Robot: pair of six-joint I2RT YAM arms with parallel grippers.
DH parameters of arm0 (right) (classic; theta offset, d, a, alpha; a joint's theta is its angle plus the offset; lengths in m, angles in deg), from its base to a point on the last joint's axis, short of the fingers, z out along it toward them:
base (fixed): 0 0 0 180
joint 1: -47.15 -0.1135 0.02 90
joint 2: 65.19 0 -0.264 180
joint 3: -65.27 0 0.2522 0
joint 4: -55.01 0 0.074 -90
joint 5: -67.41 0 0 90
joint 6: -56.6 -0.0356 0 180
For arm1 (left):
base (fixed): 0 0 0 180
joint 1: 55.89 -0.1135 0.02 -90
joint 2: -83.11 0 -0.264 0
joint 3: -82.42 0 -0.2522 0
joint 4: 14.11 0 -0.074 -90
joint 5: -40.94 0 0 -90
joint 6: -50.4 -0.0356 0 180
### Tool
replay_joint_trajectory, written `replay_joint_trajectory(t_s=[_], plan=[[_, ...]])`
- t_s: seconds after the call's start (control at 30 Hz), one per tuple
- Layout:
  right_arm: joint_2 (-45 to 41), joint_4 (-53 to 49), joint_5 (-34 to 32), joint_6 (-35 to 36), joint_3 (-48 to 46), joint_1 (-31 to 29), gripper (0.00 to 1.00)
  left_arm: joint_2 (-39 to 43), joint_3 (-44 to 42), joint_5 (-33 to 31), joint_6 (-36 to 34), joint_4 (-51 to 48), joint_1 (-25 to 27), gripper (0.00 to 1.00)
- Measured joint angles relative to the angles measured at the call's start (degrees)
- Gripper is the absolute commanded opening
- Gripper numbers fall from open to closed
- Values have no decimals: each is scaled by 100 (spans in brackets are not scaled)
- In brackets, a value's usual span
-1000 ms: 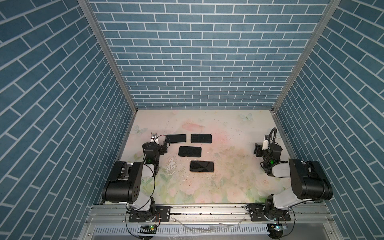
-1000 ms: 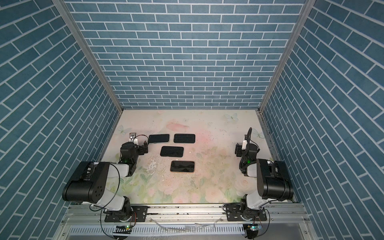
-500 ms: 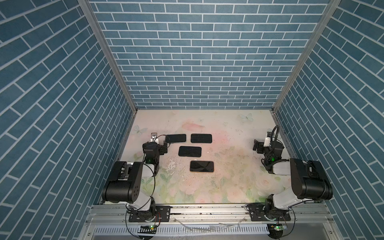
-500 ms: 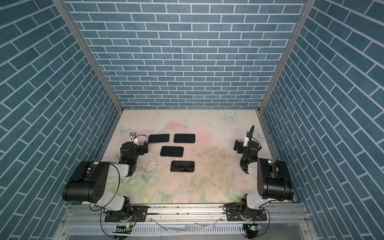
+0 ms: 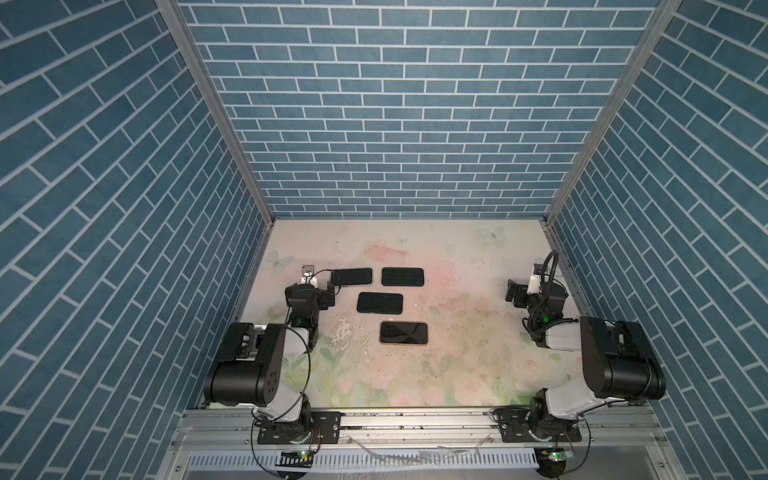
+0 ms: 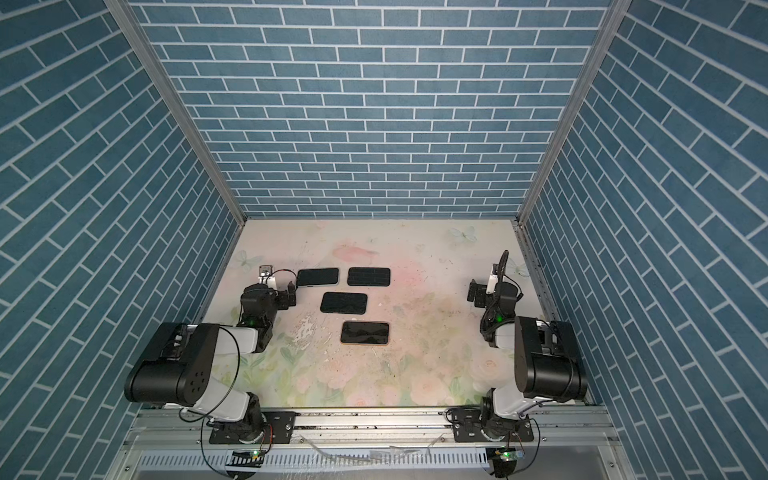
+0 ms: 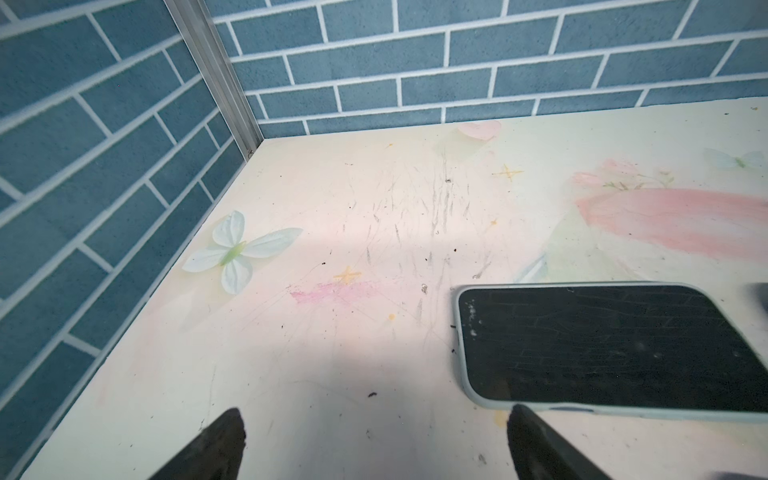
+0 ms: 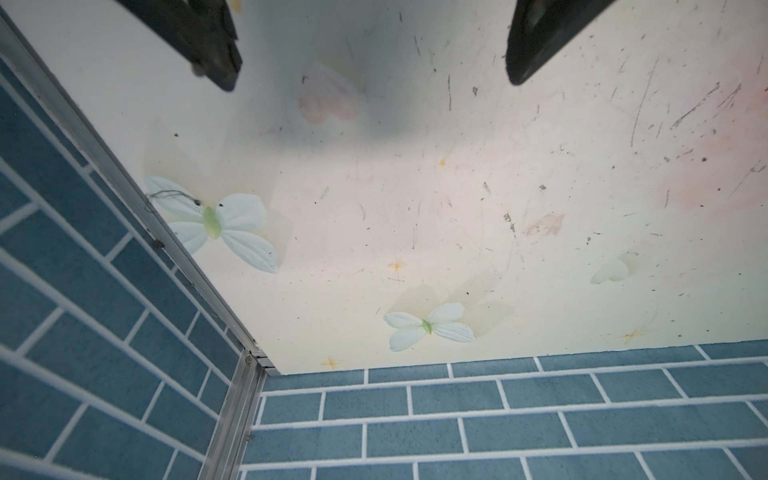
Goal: Put the phone into the phone case
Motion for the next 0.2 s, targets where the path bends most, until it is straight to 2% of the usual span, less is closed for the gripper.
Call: replay_joint_trajectory(t_s=[0.2], plan=[[2,-26,17,0,0,0,99,0,2,0,0,-2,0,99]])
